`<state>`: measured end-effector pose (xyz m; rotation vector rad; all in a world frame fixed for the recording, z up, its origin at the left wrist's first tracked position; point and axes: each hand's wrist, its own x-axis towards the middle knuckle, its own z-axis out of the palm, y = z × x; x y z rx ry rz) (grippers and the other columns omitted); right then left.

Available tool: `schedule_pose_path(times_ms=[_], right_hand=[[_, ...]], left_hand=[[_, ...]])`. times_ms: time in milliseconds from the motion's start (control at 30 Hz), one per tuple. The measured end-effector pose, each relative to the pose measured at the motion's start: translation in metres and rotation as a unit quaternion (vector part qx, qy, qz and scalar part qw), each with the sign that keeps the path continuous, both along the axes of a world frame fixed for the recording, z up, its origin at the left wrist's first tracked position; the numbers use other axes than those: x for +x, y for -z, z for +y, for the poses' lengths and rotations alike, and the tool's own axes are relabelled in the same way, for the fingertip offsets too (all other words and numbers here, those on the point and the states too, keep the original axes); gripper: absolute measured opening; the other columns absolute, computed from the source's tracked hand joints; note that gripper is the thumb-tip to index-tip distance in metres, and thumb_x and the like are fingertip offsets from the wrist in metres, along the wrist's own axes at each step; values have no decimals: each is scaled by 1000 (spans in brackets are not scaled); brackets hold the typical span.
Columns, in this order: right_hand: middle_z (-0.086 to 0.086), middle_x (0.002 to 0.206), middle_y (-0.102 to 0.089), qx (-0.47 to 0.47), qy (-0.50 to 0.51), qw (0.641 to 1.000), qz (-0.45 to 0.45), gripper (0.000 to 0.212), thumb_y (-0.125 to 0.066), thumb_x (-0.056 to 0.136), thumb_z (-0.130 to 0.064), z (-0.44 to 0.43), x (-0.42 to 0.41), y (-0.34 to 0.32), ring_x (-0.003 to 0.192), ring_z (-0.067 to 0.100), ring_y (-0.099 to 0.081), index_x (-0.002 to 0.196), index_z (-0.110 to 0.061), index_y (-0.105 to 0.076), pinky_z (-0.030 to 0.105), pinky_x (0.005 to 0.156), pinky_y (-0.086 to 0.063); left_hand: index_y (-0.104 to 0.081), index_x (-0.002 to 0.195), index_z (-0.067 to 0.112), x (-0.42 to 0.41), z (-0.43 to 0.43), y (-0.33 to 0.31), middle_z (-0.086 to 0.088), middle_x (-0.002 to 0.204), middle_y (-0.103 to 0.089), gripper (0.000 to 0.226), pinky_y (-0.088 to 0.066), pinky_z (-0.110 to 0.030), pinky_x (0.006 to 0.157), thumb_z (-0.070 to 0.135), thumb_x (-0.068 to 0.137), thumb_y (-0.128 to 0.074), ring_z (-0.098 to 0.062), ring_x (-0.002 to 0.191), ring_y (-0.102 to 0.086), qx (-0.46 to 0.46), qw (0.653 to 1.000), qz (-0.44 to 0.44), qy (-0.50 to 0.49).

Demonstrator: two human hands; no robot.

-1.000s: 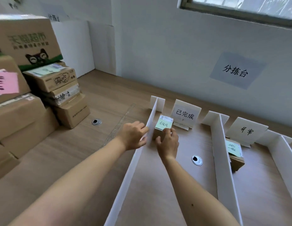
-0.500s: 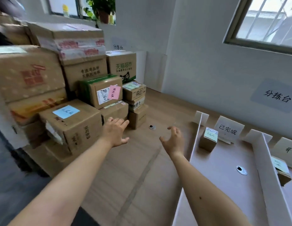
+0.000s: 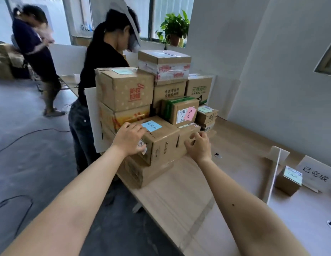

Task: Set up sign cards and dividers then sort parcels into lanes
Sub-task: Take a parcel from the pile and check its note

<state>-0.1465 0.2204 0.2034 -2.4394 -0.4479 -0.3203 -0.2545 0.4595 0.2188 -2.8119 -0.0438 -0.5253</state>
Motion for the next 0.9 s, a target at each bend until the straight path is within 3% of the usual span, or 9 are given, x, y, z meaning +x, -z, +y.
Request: schedule_pose_path(times_ms=[67, 133, 267, 367, 500, 667, 767, 900], right_hand=[[9, 123, -50, 8, -16, 1000, -11, 27, -59, 88, -30, 16, -4, -9, 110, 28, -50, 104, -9, -62, 36, 92, -39], [10, 125, -50, 13, -37, 999, -23, 24, -59, 88, -27, 30, -7, -18, 110, 28, -51, 105, -9, -62, 34, 88, -39], [10, 128, -48, 7, -80, 997, -14, 28, -59, 89, -26, 59, -9, -32, 115, 28, -48, 113, -10, -60, 36, 92, -44], [9, 126, -50, -7, -107, 994, 2, 32, -59, 90, -29, 83, -7, -39, 106, 24, -53, 117, -13, -59, 34, 88, -45], [7, 124, -54, 7, -140, 990, 21, 42, -61, 88, -29, 121, -6, -51, 110, 24, -54, 127, -16, -53, 40, 95, -47], [5, 127, -50, 55, -183, 981, 31, 54, -65, 86, -33, 178, -2, -66, 115, 21, -49, 134, -19, -46, 44, 99, -45], [5, 135, -47, 80, -193, 977, 34, 62, -65, 85, -32, 211, 11, -75, 119, 18, -45, 139, -20, -38, 33, 98, -42], [1, 127, -46, 114, -193, 974, 21, 64, -67, 87, -30, 234, 30, -90, 108, 12, -46, 141, -19, -35, 6, 79, -38]], left_hand=[[-63, 118, 8, -12, 21, -1, -10, 115, -66, 62, -45, -38, 86, 49, 72, -69, -26, 105, -61, -7, 1000, -16, -4], [-58, 127, 9, -22, 37, -1, -10, 125, -61, 64, -41, -39, 93, 49, 77, -65, -26, 114, -56, -15, 999, -14, -32], [-38, 142, 19, -32, 68, -1, -2, 141, -45, 70, -33, -34, 103, 57, 85, -52, -19, 129, -42, -52, 995, -2, -82], [-31, 145, 22, -33, 88, -4, 0, 147, -38, 77, -27, -35, 109, 63, 83, -53, -18, 135, -34, -98, 990, -3, -103], [-21, 149, 22, -25, 111, -16, -1, 154, -25, 93, -19, -38, 114, 67, 77, -58, -21, 140, -25, -169, 976, -8, -138], [-14, 149, 22, -5, 149, -34, -3, 154, -21, 104, -21, -39, 116, 69, 71, -63, -24, 140, -25, -217, 964, -24, -150], [-10, 150, 22, 10, 178, -42, -4, 156, -17, 107, -18, -38, 117, 68, 71, -64, -23, 142, -20, -213, 966, -24, -142], [-7, 151, 21, 32, 218, -54, -2, 158, -10, 109, -11, -36, 118, 67, 71, -65, -21, 145, -12, -211, 969, -25, -127]])
